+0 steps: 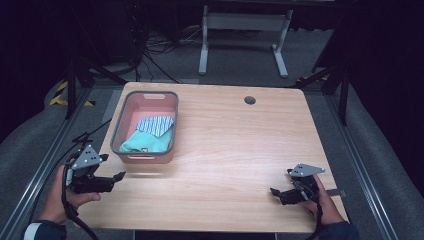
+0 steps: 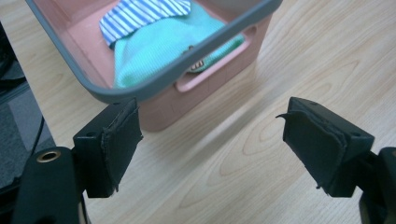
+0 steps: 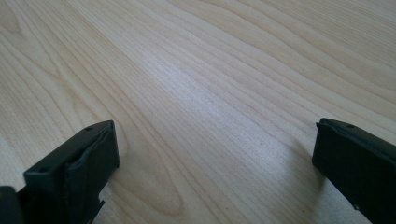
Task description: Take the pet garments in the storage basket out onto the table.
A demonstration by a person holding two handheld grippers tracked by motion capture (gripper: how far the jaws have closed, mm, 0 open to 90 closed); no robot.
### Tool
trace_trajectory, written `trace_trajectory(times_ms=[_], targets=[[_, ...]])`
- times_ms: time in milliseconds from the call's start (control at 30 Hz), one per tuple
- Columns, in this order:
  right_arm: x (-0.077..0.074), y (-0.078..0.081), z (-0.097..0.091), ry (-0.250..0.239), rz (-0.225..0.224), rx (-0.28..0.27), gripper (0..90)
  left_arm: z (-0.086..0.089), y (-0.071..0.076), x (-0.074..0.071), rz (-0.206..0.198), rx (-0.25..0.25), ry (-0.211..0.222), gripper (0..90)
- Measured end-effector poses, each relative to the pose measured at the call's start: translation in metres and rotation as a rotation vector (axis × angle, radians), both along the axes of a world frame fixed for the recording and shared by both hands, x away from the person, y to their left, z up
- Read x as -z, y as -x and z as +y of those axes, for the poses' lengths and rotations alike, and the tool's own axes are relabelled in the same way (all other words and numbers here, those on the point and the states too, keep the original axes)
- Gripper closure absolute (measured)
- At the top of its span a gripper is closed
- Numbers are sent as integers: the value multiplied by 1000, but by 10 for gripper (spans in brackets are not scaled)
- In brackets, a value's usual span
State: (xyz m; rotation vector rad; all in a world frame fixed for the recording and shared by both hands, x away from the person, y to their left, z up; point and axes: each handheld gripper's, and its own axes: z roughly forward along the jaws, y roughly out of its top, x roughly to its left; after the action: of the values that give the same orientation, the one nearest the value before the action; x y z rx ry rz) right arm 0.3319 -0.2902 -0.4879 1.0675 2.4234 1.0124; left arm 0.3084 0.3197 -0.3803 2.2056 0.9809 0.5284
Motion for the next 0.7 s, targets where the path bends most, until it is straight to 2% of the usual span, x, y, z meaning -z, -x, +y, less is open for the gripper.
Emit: trace_trajectory(times_ms=[133,267,367,400,467,600,700], targets=[[0,0,0,-1,0,0,7,-4,-5,-6,1,1,-7,195],[0,0,0,0,0,0,7,-12,-17,-15,5,20,-27,195],[0,0,0,0,0,0,8,-15,-29,-20,2,28,-26,212],[0,0,0,0,-1,0,7,-15,-29,-20,2,28,-26,213],[0,0,0,0,-1,0,7,-21,-43,-25,18,44,-31,213],[0,0,0,0,1,1,7,-32,-61,-29,33,58,-77,212],[0,0,0,0,0,0,7,-40,-75,-32,53,58,-73,211]])
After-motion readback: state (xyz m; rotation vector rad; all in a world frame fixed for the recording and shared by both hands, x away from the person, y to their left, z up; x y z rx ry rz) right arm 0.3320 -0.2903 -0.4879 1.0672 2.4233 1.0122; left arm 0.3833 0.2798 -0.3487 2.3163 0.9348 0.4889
